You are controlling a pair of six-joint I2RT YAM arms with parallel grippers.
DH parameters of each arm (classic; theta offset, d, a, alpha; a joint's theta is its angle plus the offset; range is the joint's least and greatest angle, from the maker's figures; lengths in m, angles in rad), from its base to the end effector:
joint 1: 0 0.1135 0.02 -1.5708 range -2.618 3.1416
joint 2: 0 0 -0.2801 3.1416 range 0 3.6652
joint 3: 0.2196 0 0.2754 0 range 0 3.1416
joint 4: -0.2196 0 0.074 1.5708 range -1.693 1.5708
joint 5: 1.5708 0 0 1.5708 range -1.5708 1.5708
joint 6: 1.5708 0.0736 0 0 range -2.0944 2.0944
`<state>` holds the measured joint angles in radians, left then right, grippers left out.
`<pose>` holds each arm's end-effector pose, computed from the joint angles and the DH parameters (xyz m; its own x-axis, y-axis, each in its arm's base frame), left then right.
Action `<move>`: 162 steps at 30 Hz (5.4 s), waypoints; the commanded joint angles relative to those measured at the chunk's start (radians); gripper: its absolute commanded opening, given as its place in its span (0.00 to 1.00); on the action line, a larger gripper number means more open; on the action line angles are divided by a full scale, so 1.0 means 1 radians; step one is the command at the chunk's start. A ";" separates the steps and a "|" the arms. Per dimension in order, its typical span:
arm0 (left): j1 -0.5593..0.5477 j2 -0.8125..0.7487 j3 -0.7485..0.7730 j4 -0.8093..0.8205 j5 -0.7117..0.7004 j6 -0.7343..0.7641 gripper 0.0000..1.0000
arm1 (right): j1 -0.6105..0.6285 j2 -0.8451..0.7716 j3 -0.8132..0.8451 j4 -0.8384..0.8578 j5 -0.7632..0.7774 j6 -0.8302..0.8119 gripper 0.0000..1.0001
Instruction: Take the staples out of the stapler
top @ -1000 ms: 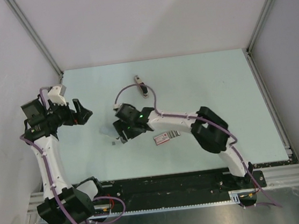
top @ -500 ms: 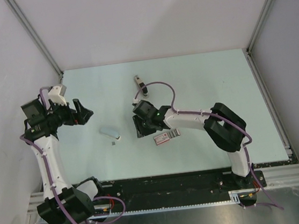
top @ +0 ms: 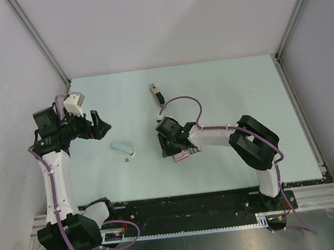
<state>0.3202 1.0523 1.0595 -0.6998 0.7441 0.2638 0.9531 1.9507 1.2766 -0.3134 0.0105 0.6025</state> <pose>0.2512 0.0308 0.3369 -0.5165 0.0308 -0.8557 0.4121 0.8849 -0.2169 0.2628 0.3685 0.1295 -0.8583 -0.2297 -0.4588 -0.3949 0.8666 0.3049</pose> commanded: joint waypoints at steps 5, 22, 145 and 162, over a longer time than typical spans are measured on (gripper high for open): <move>-0.039 -0.020 -0.006 0.001 -0.040 0.009 0.99 | -0.028 -0.063 -0.102 -0.030 0.054 0.015 0.32; -0.093 -0.008 -0.027 0.001 -0.114 0.016 0.99 | -0.134 -0.186 -0.090 0.033 0.008 -0.055 0.39; -0.686 0.211 -0.181 0.213 0.149 0.008 0.97 | 0.115 -0.448 -0.174 0.378 0.502 0.528 0.00; -0.687 0.190 -0.185 0.212 0.048 0.078 0.18 | 0.131 -0.455 -0.190 0.361 0.466 0.524 0.00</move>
<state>-0.3504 1.2751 0.8627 -0.5209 0.7731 0.2916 1.0622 1.5429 1.0794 -0.0551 0.4885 1.1210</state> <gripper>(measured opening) 0.299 0.361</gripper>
